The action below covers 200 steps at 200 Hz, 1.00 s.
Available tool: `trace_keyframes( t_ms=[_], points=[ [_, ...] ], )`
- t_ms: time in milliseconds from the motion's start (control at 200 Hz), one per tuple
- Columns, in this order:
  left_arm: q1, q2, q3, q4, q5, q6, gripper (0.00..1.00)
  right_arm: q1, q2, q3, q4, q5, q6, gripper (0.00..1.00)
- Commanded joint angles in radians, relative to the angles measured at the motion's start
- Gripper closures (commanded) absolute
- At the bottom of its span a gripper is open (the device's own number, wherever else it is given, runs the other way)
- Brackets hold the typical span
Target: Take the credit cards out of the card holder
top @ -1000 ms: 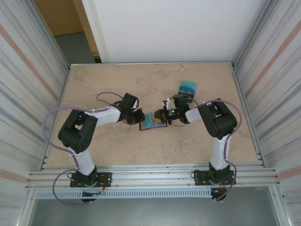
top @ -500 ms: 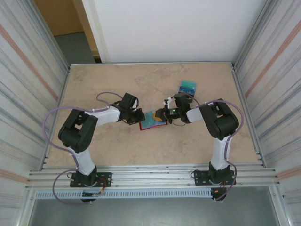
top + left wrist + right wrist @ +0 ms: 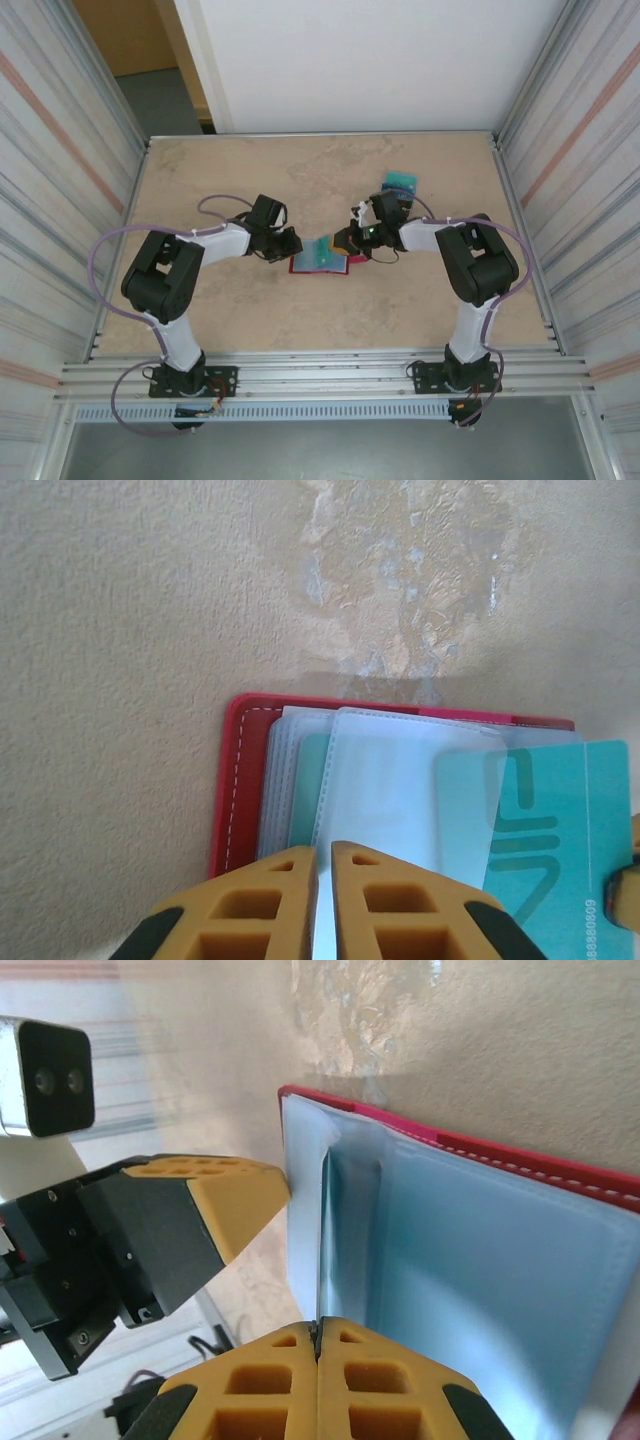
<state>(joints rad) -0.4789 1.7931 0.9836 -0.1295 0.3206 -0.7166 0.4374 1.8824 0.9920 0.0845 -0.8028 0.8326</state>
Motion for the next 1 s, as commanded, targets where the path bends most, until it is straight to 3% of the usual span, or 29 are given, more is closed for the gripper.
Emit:
trace_keyframes(
  t_ms=[0,160,306,486,687,797,997],
  points=[
    [-0.010,-0.018,-0.013,-0.055,-0.005,0.025,0.86,0.035,-0.034,0.087,-0.256,0.100,-0.133,1.00],
    [-0.027,-0.031,-0.008,-0.053,-0.004,0.017,0.86,0.079,-0.017,0.181,-0.421,0.196,-0.180,1.00],
    [-0.037,-0.015,-0.004,-0.049,0.003,0.011,0.86,0.097,-0.001,0.195,-0.403,0.186,-0.170,0.88],
    [-0.041,-0.001,-0.008,-0.032,0.014,0.000,0.86,0.105,0.016,0.194,-0.367,0.174,-0.153,0.82],
    [-0.042,-0.005,-0.008,-0.037,0.009,0.000,0.87,0.105,0.024,0.201,-0.371,0.185,-0.160,0.89],
    [-0.040,-0.008,-0.017,-0.039,0.000,-0.006,0.87,0.100,0.015,0.223,-0.446,0.231,-0.200,0.96],
    [-0.019,-0.016,-0.031,-0.035,0.000,-0.007,0.87,0.083,-0.047,0.271,-0.599,0.319,-0.335,0.99]
  ],
)
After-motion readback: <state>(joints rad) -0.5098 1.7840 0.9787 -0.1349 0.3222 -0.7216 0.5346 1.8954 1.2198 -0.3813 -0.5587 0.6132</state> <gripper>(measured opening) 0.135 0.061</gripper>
